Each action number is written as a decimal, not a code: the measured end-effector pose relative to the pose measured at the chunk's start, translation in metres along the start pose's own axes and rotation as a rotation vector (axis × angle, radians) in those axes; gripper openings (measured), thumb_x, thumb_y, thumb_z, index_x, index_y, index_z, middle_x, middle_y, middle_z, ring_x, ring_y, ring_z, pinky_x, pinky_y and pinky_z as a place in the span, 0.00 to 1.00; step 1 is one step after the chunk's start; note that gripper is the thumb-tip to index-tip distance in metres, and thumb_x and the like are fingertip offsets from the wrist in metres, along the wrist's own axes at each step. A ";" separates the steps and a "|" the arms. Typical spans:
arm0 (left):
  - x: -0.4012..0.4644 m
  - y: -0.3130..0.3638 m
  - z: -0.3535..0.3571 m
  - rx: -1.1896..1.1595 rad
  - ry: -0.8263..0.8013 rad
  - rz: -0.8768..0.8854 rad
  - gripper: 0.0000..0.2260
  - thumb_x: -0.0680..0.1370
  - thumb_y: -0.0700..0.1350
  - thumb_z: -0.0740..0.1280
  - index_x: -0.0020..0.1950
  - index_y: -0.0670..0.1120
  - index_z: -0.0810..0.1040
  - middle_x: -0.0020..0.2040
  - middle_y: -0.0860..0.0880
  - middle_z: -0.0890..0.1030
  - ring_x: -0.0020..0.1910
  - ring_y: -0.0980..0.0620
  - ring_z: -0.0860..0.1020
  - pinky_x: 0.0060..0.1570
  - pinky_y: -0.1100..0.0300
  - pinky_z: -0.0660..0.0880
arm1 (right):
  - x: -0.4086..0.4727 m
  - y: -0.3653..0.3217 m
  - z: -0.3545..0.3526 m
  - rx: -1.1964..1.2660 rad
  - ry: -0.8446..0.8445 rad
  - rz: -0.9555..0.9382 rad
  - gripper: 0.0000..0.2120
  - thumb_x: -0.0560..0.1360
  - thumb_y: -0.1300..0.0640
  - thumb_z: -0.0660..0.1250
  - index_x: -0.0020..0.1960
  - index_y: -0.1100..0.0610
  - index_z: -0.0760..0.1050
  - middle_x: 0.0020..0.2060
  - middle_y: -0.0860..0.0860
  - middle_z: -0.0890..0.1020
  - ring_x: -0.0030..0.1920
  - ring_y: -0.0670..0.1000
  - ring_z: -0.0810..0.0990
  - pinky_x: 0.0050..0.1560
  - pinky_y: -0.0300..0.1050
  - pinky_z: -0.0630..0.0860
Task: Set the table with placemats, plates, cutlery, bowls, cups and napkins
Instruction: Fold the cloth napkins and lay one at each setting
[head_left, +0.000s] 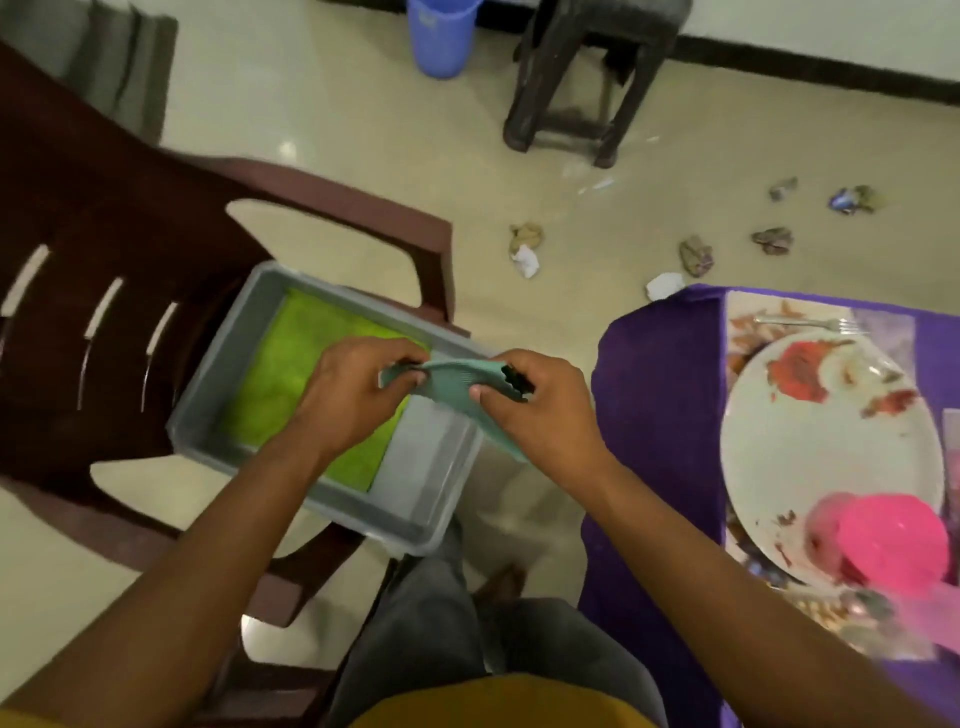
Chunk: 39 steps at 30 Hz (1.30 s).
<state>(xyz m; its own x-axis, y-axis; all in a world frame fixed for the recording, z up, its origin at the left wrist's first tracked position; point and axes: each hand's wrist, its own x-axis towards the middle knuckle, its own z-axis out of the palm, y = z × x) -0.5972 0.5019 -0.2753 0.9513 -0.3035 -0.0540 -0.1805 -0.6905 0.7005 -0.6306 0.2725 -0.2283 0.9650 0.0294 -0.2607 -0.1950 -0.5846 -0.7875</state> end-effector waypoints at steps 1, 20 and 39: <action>0.001 0.009 0.003 -0.033 -0.006 -0.031 0.07 0.76 0.46 0.75 0.53 0.50 0.87 0.49 0.53 0.88 0.47 0.52 0.84 0.50 0.58 0.77 | -0.006 -0.002 -0.011 0.078 0.023 0.023 0.05 0.74 0.54 0.75 0.42 0.55 0.83 0.33 0.45 0.81 0.34 0.46 0.78 0.36 0.47 0.74; -0.052 0.314 0.049 -0.751 -0.371 0.230 0.09 0.79 0.44 0.71 0.50 0.57 0.89 0.48 0.54 0.88 0.50 0.57 0.84 0.51 0.64 0.79 | -0.234 0.012 -0.201 0.137 0.421 -0.061 0.04 0.74 0.53 0.78 0.45 0.46 0.84 0.37 0.42 0.83 0.39 0.42 0.80 0.39 0.33 0.71; -0.068 0.470 0.135 -0.879 -0.638 0.381 0.09 0.77 0.53 0.73 0.50 0.48 0.85 0.49 0.44 0.84 0.49 0.49 0.80 0.50 0.53 0.77 | -0.401 0.050 -0.262 0.090 0.891 0.044 0.15 0.75 0.52 0.77 0.55 0.47 0.73 0.49 0.42 0.79 0.49 0.46 0.81 0.43 0.38 0.77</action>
<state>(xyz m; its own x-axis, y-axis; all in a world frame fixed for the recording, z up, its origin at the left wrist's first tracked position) -0.7800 0.1093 -0.0381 0.5272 -0.8446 0.0934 0.0462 0.1383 0.9893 -0.9808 0.0191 -0.0166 0.7270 -0.6540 0.2093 -0.2121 -0.5038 -0.8374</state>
